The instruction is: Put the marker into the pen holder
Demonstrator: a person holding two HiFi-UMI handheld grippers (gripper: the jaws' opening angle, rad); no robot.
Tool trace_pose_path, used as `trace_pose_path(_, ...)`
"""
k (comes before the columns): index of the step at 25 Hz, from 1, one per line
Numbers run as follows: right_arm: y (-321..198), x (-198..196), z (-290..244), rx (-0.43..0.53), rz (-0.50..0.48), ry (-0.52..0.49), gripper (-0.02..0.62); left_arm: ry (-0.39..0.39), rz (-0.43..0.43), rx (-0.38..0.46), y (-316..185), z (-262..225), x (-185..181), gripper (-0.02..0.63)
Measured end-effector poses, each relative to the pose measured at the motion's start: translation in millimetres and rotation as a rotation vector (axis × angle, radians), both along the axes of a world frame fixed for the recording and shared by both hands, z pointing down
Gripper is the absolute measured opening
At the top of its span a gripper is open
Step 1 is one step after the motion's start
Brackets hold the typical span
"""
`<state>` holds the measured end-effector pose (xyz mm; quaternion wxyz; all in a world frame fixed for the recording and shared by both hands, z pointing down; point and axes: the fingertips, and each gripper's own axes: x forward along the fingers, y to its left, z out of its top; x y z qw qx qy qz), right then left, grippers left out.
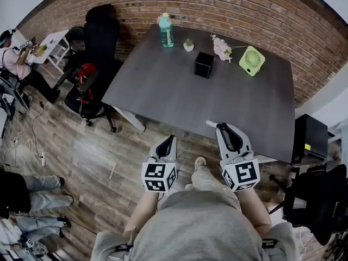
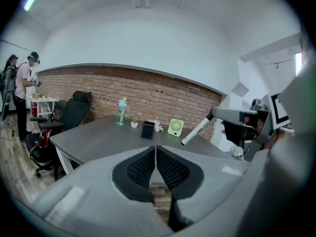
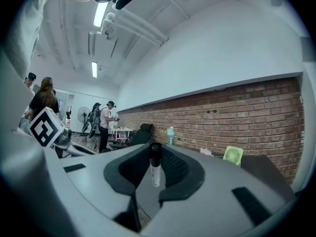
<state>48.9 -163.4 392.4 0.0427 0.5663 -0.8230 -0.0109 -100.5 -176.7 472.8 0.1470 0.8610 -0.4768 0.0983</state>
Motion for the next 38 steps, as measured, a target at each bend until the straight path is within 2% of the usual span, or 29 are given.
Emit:
trace_pose_path(8,-40,6,4,0.013,-0.007,-0.011,0.071,0.000,-0.019,-0.002,-35,6,1,0.023)
trace_pose_path(20,-136,22,-5,0.022,0.012,-0.013,0.071,-0.021,-0.017,-0.008,-124,3,8,0.023)
trace_pose_path(38,-270,49,-10,0.024,0.037,0.044,0.071,-0.036,0.019,-0.039,-227,6,27,0.023)
